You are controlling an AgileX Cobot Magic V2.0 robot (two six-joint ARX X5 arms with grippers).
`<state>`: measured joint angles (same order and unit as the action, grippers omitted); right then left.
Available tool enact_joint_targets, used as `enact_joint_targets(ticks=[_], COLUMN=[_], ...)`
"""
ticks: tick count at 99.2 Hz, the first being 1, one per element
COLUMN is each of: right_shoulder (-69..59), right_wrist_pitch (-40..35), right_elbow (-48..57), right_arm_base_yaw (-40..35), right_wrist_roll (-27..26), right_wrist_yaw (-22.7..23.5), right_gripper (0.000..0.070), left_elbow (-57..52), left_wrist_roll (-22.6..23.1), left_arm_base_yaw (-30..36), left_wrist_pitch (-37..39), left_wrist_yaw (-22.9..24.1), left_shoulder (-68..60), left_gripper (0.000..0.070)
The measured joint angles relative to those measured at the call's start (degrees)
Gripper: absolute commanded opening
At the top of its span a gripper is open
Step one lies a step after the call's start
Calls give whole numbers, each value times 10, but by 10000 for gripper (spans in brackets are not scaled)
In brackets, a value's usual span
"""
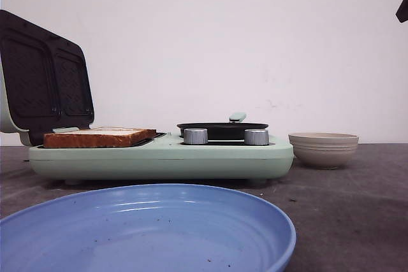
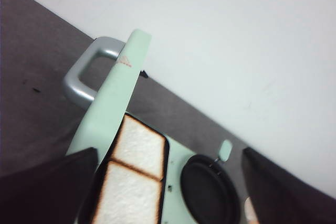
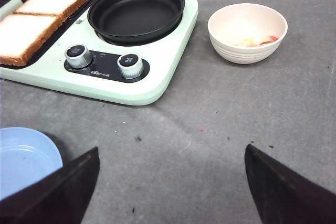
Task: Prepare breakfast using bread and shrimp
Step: 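Move the left gripper to the sandwich maker lid handle and grasp it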
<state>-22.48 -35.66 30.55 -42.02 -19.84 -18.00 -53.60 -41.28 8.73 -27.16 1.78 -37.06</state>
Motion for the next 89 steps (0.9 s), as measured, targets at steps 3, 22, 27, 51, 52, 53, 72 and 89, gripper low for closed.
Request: enact_joint_targets(ticks=[3, 22, 27, 51, 52, 53, 72, 89], right_shoulder=[0, 0, 0, 0, 0, 0, 0, 0], right_wrist_pitch=[0, 0, 0, 0, 0, 0, 0, 0], right_elbow=[0, 0, 0, 0, 0, 0, 0, 0], right_arm_base_yaw=[0, 0, 0, 0, 0, 0, 0, 0], right_wrist_roll=[0, 0, 0, 0, 0, 0, 0, 0], right_wrist_yaw=[0, 0, 0, 0, 0, 0, 0, 0], right_gripper=[540, 540, 540, 540, 540, 540, 540, 540], left_elbow=[0, 0, 0, 0, 0, 0, 0, 0], left_wrist_roll=[-8, -61, -75, -146, -150, -153, -199, -210], left_arm_base_yaw=[-9, -77, -97, -180, -183, -187, -234, -251], left_wrist_pitch=[0, 24, 36, 70, 72, 74, 106, 108], left_wrist_yaw=[-7, -68, -93, -192, -196, -200, -258, -275], left_shoulder=[-2, -20, -28, -83, -85, -87, -124, -165], left_gripper=[440, 426, 426, 308, 308, 308, 309, 312])
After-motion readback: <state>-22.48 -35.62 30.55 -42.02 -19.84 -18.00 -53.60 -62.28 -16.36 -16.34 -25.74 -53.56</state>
